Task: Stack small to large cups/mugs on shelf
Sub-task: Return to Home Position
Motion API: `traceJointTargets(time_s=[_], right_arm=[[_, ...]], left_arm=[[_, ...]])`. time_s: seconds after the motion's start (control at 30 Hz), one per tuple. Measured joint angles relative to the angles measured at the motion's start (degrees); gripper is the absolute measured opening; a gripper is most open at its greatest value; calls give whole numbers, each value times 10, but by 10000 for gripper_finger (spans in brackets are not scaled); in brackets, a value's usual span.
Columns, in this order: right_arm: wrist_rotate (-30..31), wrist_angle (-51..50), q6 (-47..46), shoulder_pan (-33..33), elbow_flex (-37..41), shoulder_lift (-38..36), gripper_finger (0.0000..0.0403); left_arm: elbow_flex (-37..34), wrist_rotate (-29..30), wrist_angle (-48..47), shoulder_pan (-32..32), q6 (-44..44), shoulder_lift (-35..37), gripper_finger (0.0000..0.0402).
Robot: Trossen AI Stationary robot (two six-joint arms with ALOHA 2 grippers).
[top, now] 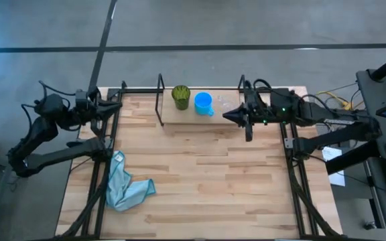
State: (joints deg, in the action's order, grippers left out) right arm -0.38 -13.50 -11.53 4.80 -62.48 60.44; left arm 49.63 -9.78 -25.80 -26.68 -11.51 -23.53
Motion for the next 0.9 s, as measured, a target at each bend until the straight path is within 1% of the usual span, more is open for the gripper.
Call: traceJointTargets(time_s=[0.23,0.33,0.43,0.5,0.6,0.67,0.77,0.9], right_arm=[[0,95,-19,1,164,-88,9],[4,111,-30,1,220,-131,9],[13,118,-35,1,268,-180,9],[32,121,-35,1,299,-216,9],[66,124,-35,1,344,-275,9],[78,124,-43,1,369,-316,9],[79,125,-52,1,399,-369,9],[80,126,-46,1,431,-434,9]], left_arm=[[-103,0,100,0,-3,65,6],[-140,0,124,0,-33,101,6],[-167,0,122,0,-53,135,6],[-180,2,123,0,-60,156,6],[-192,25,124,0,-61,184,6],[-201,31,125,0,-61,200,6],[-219,31,126,0,-61,220,6],[-234,43,127,-1,-62,217,6]])
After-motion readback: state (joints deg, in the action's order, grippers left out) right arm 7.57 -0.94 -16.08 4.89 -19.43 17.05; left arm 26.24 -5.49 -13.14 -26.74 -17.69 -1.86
